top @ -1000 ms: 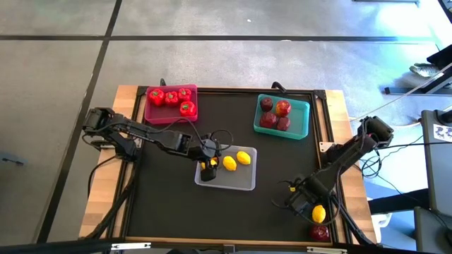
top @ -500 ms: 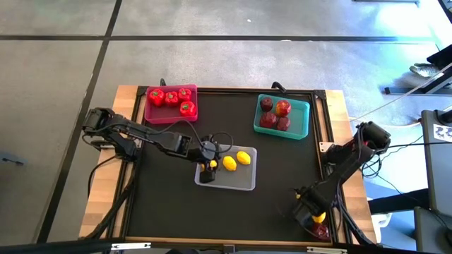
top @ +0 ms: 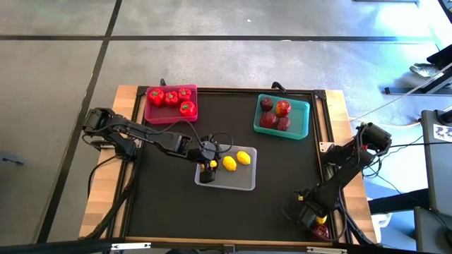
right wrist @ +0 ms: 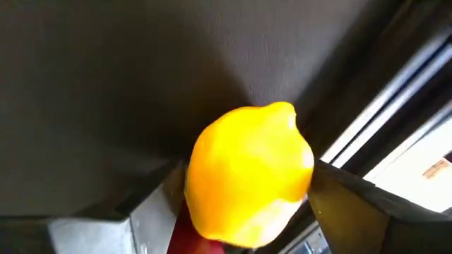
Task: Sort produce into baskets
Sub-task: Put the lemon into the white bin
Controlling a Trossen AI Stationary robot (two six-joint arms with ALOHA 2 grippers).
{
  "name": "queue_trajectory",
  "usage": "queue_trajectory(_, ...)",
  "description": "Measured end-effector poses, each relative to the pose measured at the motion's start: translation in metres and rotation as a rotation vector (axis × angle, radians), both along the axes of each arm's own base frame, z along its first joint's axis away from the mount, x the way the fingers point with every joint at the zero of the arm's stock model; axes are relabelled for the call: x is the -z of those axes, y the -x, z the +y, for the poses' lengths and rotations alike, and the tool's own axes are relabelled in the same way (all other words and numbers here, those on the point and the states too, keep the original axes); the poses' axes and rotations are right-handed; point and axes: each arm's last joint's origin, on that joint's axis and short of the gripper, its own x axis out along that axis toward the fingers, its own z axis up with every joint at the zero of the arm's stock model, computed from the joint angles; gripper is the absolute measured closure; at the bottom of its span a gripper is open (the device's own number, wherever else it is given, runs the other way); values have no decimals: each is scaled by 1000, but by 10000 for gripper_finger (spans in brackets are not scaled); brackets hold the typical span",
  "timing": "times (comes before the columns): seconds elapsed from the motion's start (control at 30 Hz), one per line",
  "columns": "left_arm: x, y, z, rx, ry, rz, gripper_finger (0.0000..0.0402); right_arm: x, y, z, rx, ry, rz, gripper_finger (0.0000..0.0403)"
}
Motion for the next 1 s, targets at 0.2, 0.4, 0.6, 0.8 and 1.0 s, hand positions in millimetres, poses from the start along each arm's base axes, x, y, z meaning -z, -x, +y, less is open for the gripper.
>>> queue_trajectory(0.2,0,0,0,-1,1,0,98,6,0,-2,-17,-24,-31,150)
queue_trajectory(0.4,0,0,0,-5,5,0,98,6,1,-4,-92,-40,-42,231)
queue_trajectory(0.6,0,0,1,-16,12,-1,98,1,-7,-9,-155,-36,-78,231)
queue_trajectory(0.8,0,0,1,-23,4,-1,98,-20,-27,-22,-224,28,-163,227)
queue_trajectory(1.0,0,0,1,-35,1,2,98,-53,-61,-44,-339,141,-352,225)
